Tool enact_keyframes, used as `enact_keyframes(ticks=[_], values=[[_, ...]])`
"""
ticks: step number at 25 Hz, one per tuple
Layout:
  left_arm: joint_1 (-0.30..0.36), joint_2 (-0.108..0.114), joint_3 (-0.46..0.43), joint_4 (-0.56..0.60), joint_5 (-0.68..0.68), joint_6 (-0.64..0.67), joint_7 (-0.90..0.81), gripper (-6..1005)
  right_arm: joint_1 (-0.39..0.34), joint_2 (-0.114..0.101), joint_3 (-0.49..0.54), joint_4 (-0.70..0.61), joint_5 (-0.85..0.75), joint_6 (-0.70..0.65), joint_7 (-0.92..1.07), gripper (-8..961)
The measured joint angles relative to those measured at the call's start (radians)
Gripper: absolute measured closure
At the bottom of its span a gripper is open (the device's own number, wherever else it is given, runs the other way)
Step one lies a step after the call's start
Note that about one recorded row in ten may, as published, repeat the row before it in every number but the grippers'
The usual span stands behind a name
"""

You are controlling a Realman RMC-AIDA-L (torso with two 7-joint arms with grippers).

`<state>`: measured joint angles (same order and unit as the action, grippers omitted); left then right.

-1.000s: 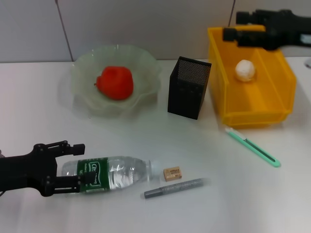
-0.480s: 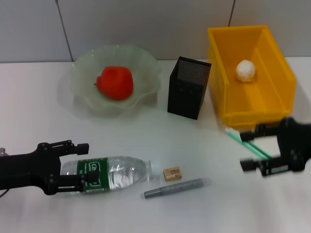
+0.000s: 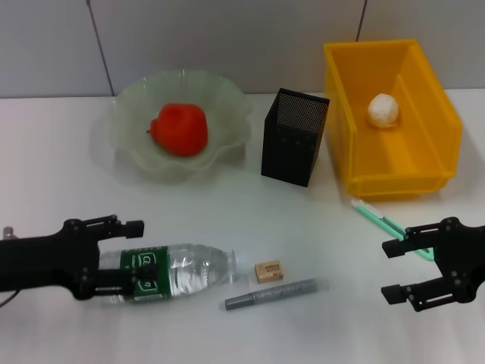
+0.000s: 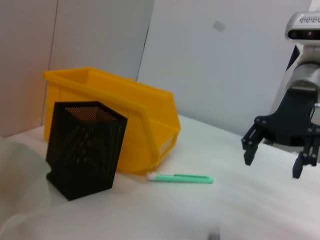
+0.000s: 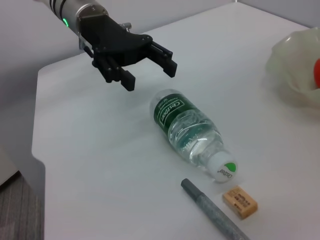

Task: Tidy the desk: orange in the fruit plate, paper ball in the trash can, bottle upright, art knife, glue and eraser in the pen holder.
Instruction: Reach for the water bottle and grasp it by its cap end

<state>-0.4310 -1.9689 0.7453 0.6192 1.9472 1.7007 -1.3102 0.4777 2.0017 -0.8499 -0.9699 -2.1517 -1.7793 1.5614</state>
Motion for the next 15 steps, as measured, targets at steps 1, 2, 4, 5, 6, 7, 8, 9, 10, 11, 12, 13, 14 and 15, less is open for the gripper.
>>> enact_keyframes(ticks=[1,2,4,5,6,7,8,9,10,11,12,13,14,15], values=[[0.000,0.000,0.000,0.000,0.000,0.000,0.000,174,-0.001,0.001,0.005,-0.001,0.000,0.000,-0.001,191],[-0.018,-0.007,-0.004,0.022,-0.005,0.029,-0.028,174,-0.001,0.002,0.012,-0.001,0.000,-0.001,-0.003,191],[-0.077,-0.027,0.007,0.094,0.010,0.063,-0.110,174,-0.002,0.002,0.018,-0.001,0.000,-0.001,-0.005,191],[-0.103,-0.035,0.020,0.121,0.026,0.067,-0.144,174,-0.002,0.002,0.020,-0.001,-0.002,-0.001,-0.006,191],[-0.121,-0.039,0.028,0.137,0.036,0.068,-0.163,174,-0.002,0.002,0.022,-0.001,-0.004,-0.001,-0.007,191],[-0.165,-0.048,0.049,0.169,0.067,0.070,-0.208,174,-0.002,0.002,0.026,-0.001,-0.009,-0.001,-0.008,191],[-0.194,-0.053,0.063,0.188,0.090,0.071,-0.241,174,-0.002,0.002,0.026,-0.001,-0.009,-0.001,-0.008,191],[-0.217,-0.055,0.074,0.201,0.110,0.072,-0.266,174,-0.002,0.002,0.027,-0.001,-0.010,-0.001,-0.009,191],[-0.243,-0.057,0.084,0.216,0.133,0.073,-0.295,174,-0.002,0.001,0.027,-0.001,-0.011,-0.001,-0.009,191],[-0.272,-0.063,0.100,0.233,0.165,0.074,-0.323,174,-0.002,0.000,0.027,-0.001,-0.012,-0.001,-0.009,191],[-0.315,-0.075,0.121,0.262,0.222,0.074,-0.366,174,-0.002,0.000,0.028,-0.001,-0.012,-0.001,-0.009,191],[-0.328,-0.080,0.128,0.273,0.246,0.073,-0.380,175,-0.002,0.000,0.028,-0.001,-0.013,-0.001,-0.009,191],[-0.341,-0.086,0.137,0.286,0.271,0.071,-0.393,177,-0.002,0.000,0.028,-0.001,-0.013,-0.001,-0.009,191],[-0.360,-0.093,0.150,0.301,0.302,0.067,-0.411,178,-0.003,0.000,0.028,-0.001,-0.013,-0.001,-0.009,191]])
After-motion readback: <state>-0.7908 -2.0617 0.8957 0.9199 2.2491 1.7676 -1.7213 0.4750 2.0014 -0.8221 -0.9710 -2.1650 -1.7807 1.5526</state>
